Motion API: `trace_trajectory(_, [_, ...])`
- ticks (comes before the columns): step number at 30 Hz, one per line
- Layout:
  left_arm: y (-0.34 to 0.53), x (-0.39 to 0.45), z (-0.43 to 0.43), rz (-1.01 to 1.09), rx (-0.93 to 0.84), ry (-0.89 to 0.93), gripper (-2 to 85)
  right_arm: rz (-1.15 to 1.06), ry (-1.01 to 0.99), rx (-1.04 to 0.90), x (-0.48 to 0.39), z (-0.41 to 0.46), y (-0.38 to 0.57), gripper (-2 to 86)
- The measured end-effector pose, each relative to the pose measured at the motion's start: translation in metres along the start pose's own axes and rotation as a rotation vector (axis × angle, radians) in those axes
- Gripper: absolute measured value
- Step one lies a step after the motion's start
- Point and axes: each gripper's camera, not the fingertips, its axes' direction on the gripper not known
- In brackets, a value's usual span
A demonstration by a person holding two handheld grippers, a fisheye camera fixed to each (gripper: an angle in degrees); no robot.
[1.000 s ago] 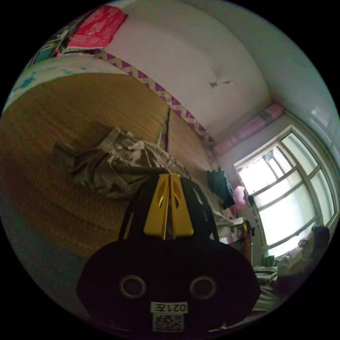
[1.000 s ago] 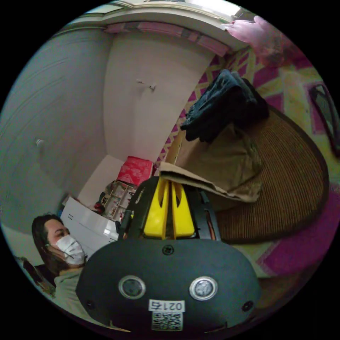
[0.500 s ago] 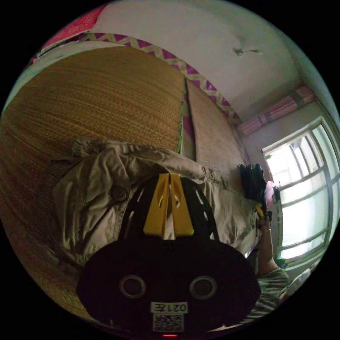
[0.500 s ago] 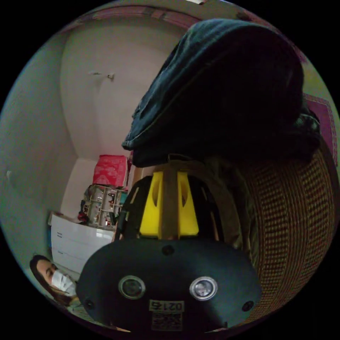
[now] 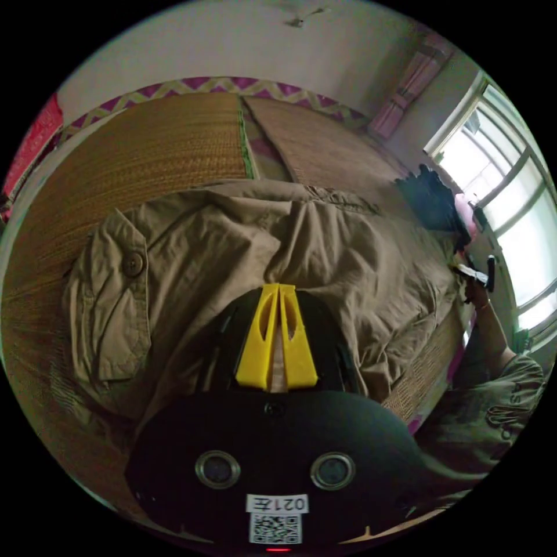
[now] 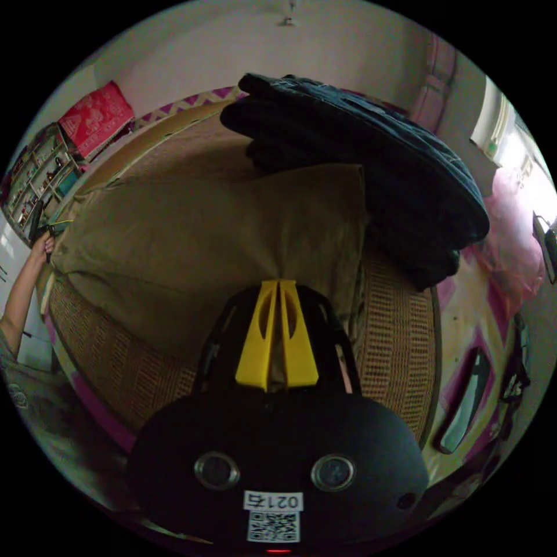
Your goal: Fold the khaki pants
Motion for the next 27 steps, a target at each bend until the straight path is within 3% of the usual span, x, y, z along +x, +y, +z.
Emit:
trace_trajectory(4, [-0.022,0.022,0.004,-0.058,0.076,0.013,-0.9,-0.014,0.027,0.000,-0.030,0.019,-0.015,-0.6])
trace_trajectory(7, [-0.048,0.066,-0.004,0.058,0.198,0.027,-0.7,-0.014,0.048,-0.002,-0.051,0.032,-0.025,-0.6])
trace_trajectory(9, [-0.075,0.092,0.012,0.116,0.152,-0.018,-0.2,-0.030,0.071,-0.033,-0.066,0.036,-0.036,-0.6])
trace_trajectory(13, [-0.136,0.145,0.061,0.324,0.068,-0.119,4.8,-0.324,0.096,0.274,-0.145,0.009,-0.066,0.7])
trace_trajectory(15, [-0.155,0.163,0.079,0.416,0.046,-0.144,7.0,-0.461,0.020,0.281,-0.177,0.018,-0.094,3.1])
trace_trajectory(21, [-0.194,0.199,0.132,0.565,-0.126,-0.127,7.6,-0.742,-0.041,0.105,-0.254,0.098,-0.185,7.3])
trace_trajectory(23, [-0.196,0.208,0.138,0.573,-0.107,-0.205,2.0,-0.782,-0.064,0.026,-0.265,0.121,-0.201,5.5])
trace_trajectory(27, [-0.201,0.225,0.137,0.596,-0.094,-0.178,-0.6,-0.880,-0.098,-0.057,-0.279,0.150,-0.206,-0.6])
